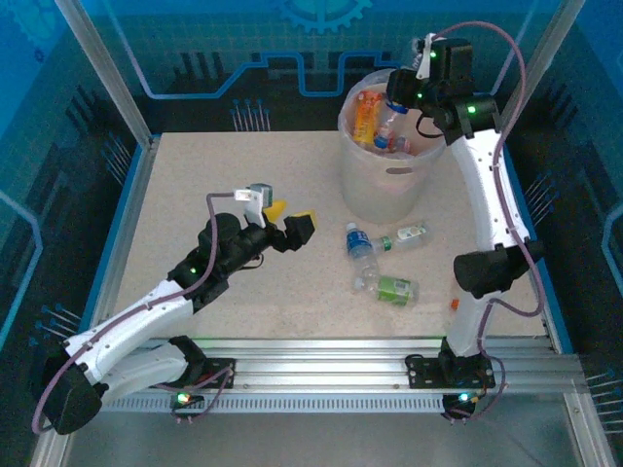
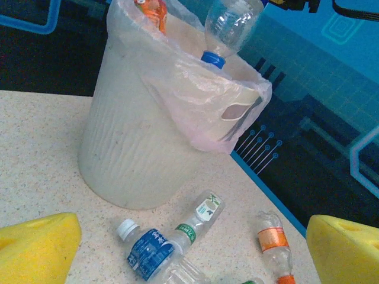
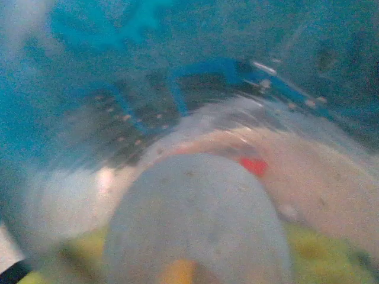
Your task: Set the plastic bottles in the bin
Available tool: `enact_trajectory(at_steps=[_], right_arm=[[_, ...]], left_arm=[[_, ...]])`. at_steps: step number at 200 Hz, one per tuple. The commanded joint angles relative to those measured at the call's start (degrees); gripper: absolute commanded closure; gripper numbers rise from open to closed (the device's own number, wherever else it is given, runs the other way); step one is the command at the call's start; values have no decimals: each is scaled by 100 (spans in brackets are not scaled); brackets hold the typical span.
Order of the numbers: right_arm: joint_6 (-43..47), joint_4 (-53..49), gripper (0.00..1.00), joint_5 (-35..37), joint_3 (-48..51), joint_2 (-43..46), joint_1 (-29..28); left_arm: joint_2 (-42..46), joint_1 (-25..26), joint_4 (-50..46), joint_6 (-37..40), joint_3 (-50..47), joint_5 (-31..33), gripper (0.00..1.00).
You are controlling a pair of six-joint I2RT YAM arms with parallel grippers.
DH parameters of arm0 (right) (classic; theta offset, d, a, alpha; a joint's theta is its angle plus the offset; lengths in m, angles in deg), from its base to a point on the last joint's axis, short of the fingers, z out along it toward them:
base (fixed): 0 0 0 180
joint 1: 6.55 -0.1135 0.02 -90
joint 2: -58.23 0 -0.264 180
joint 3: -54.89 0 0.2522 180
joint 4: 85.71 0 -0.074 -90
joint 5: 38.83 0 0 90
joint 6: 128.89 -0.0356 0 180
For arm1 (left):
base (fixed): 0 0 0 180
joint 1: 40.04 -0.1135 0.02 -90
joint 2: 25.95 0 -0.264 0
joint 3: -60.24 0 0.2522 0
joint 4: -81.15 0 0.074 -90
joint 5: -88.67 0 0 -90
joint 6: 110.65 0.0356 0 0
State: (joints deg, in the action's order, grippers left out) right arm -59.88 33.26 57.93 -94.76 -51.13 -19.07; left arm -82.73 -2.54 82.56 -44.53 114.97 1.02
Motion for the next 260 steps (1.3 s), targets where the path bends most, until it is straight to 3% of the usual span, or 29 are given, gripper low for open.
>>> enact_trajectory(at_steps=[1,46,104,189,260], right_arm=[[-186,-393,52,131,-242,-184,128],[-597,-689,51,-271,-202,-430,195],[-789,-904,41,-411,14,-673,193],[-793,-1214,23,-17,221,-764,331],[-494,-1372,23,810,191,-550,424]], left_arm=[[114,-33,-59,17,-97,110,1],[131,-32,-147,-16,-138,153,1],[124,-39,-160,-35,-153,202,1],[44,-39,-121,-57,-151,246,1],[-9,-32,-137,-58,-164,242,1]])
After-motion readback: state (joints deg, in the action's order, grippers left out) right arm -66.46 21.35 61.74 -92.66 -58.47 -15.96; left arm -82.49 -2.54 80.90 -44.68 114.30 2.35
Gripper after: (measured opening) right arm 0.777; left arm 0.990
